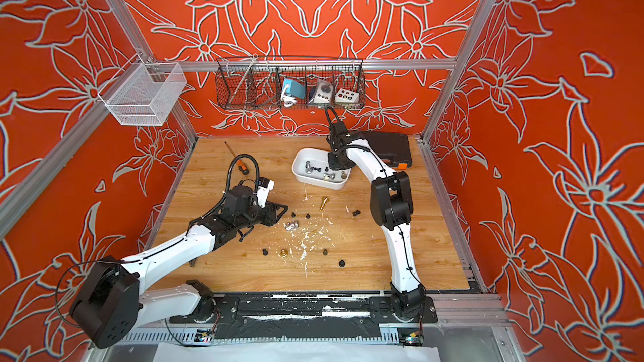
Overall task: Put the chess pieces into the storage box
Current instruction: Place the chess piece in the storage box.
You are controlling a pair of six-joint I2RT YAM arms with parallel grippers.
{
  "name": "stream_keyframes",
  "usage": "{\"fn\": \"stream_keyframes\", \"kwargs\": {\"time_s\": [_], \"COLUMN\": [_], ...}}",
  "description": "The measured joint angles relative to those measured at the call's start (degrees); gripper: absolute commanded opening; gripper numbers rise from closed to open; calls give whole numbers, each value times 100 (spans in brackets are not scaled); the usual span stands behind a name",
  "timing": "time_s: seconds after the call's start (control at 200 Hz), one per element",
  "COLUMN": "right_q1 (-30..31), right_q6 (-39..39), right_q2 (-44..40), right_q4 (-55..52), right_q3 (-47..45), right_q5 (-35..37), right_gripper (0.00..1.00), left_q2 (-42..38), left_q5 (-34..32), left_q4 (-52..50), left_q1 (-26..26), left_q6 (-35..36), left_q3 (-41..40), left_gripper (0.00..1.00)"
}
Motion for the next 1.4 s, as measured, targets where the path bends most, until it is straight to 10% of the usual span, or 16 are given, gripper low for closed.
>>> {"fn": "stream_keyframes", "kwargs": {"time_s": [1.401], "right_q1": [-74], "right_q6": [125], "right_q2": [-1027], "right_q4": [326], "right_q3": [-855], "right_q5": [-461], "right_gripper": [22], "left_q2": [4], "left_q5": [-11], "left_q4": [-28], "left_q1": [0], "left_q6": [20], "left_q3": [0], "left_gripper": [41]}}
